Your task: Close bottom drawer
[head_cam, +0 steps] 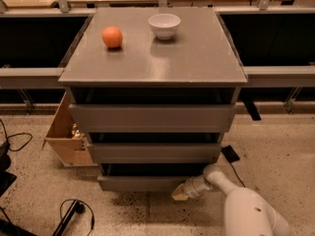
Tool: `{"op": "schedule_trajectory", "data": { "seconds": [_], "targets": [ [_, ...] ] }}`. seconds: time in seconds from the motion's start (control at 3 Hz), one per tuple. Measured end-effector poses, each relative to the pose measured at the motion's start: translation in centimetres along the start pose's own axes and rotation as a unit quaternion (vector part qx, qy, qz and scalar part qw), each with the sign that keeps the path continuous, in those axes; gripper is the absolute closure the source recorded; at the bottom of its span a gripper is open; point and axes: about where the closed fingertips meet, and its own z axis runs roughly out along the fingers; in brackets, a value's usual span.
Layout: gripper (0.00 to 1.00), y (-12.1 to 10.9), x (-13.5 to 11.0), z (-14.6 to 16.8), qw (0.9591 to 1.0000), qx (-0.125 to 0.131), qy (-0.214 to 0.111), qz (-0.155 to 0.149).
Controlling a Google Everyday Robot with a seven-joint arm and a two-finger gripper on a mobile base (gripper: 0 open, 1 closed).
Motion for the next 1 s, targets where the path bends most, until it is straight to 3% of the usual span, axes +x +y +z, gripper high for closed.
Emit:
{"op": "schedule_trajectory", "data": {
  "seconds": [0.33, 1.0],
  "targets": [
    [1.0, 0.17, -0.05, -0.03, 1.0, 0.001, 0.0, 0.0],
    [0.53, 0.18, -0.05, -0.02, 1.0, 0.001, 0.0, 0.0]
  ]
}}
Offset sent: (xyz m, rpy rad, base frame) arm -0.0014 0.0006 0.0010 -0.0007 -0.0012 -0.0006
